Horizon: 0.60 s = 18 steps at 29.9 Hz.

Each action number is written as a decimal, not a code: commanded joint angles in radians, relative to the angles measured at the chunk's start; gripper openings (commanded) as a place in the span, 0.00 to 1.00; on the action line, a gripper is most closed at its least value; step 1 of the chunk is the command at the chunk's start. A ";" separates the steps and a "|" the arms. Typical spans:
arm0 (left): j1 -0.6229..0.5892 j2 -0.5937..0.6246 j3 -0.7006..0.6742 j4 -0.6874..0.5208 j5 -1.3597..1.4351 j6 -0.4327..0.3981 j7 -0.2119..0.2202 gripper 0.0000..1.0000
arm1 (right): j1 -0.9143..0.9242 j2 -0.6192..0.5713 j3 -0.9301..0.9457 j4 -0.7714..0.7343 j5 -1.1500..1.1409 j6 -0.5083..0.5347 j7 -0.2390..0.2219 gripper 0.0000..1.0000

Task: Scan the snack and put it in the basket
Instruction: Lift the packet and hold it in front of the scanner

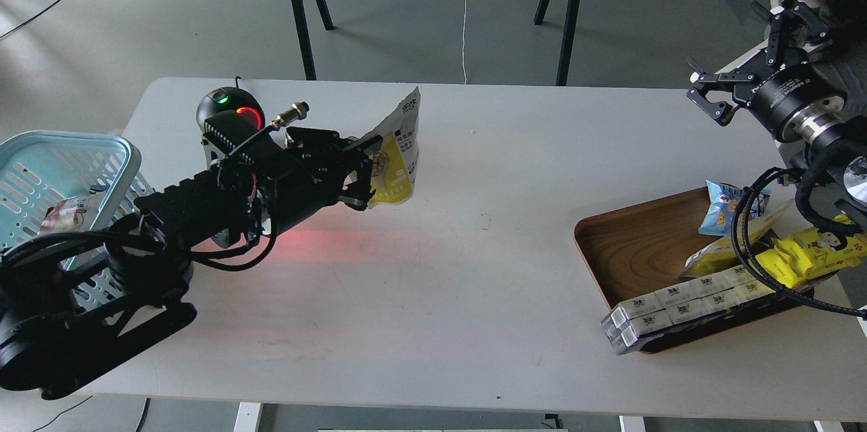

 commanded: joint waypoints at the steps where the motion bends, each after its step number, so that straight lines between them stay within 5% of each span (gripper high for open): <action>1: -0.004 0.043 -0.004 0.000 -0.005 0.000 -0.030 0.00 | 0.002 0.001 0.000 -0.001 0.000 0.000 0.000 0.98; 9: -0.008 0.119 -0.001 -0.002 -0.005 -0.003 -0.125 0.00 | 0.007 0.018 0.000 -0.014 0.000 0.000 0.000 0.98; 18: -0.034 0.164 0.004 -0.002 -0.005 -0.006 -0.155 0.00 | 0.007 0.030 0.000 -0.014 -0.001 0.000 0.000 0.98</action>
